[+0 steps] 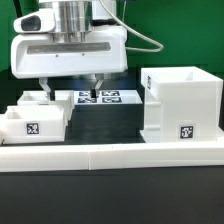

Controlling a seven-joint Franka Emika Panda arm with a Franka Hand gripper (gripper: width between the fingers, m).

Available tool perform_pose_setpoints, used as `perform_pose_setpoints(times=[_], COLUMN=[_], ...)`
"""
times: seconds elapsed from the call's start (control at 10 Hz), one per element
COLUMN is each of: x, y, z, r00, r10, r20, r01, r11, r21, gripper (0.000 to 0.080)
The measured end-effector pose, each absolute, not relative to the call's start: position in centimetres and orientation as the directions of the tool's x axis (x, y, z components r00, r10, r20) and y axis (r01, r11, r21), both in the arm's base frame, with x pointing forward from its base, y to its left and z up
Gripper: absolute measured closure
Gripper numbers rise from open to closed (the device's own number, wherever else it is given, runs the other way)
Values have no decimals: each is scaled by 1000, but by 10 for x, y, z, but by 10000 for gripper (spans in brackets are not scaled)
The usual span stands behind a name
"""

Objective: Assemble drawer

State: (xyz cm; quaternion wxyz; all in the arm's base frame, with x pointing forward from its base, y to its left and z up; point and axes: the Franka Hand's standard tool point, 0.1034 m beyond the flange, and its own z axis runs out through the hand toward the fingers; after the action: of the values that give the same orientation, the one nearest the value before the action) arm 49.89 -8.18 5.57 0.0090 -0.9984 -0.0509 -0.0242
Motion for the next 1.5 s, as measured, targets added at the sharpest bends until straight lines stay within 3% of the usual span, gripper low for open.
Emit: perform_pose_setpoints(times=[0.6,0.9,1.5], x=[497,492,493], y=[-83,-99,-97], z=[53,27,7], r00=[993,993,992], r10=[108,116,125], r20=[45,18,35], r01=[109,117,125], r11=[-994,-993,-992], r21=[-16,-8,21], gripper=[150,150,150])
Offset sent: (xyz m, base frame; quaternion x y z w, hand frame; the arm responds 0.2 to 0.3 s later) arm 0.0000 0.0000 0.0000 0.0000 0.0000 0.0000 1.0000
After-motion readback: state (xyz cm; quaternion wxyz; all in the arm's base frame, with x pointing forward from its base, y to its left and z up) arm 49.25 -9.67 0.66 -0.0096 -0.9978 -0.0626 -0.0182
